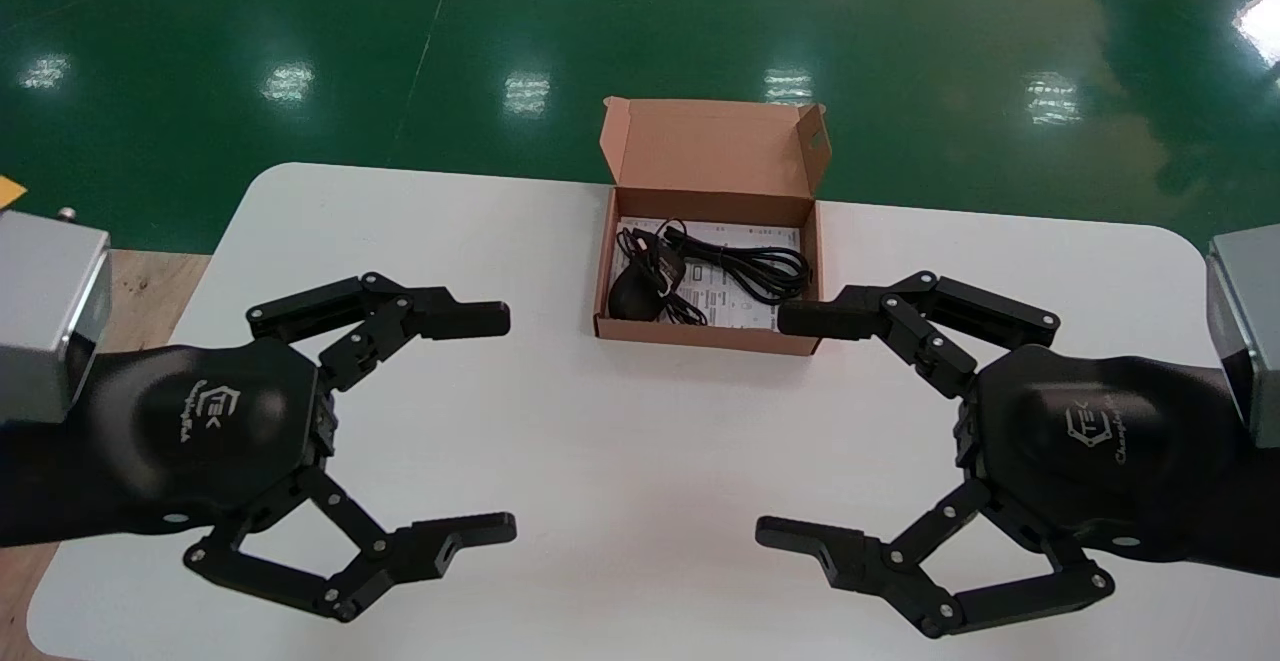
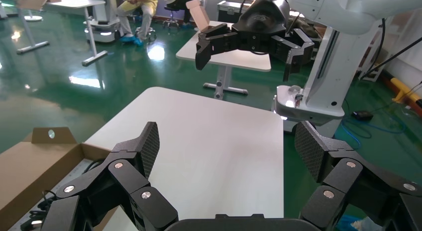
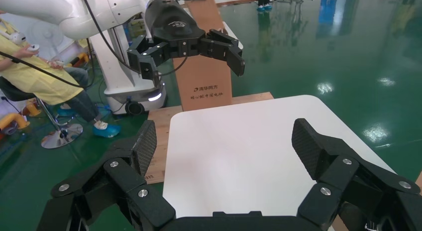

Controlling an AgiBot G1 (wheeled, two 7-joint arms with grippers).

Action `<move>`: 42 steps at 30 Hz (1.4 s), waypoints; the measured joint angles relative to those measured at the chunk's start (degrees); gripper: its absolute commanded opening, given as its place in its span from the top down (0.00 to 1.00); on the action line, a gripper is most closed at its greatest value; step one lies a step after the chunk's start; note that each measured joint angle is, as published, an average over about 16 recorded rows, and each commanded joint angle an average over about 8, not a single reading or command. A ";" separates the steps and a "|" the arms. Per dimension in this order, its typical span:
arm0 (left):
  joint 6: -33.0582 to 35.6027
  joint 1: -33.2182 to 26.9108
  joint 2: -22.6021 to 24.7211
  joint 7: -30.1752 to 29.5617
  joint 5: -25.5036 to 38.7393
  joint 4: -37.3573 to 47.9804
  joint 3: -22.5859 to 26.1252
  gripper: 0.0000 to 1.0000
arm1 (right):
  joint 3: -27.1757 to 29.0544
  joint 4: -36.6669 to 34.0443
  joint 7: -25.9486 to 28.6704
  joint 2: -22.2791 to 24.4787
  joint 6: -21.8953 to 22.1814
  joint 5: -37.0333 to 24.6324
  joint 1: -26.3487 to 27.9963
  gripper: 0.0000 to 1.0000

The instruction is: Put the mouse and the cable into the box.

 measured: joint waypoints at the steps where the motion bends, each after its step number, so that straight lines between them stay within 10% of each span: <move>1: 0.00 0.00 0.00 0.00 0.00 0.00 0.00 0.00 | 0.00 -0.01 0.00 0.00 0.00 -0.01 0.01 0.00; 42: -0.05 -0.06 0.06 0.02 0.06 0.09 0.05 0.00 | -0.04 -0.11 -0.08 -0.02 0.04 -0.10 0.10 0.00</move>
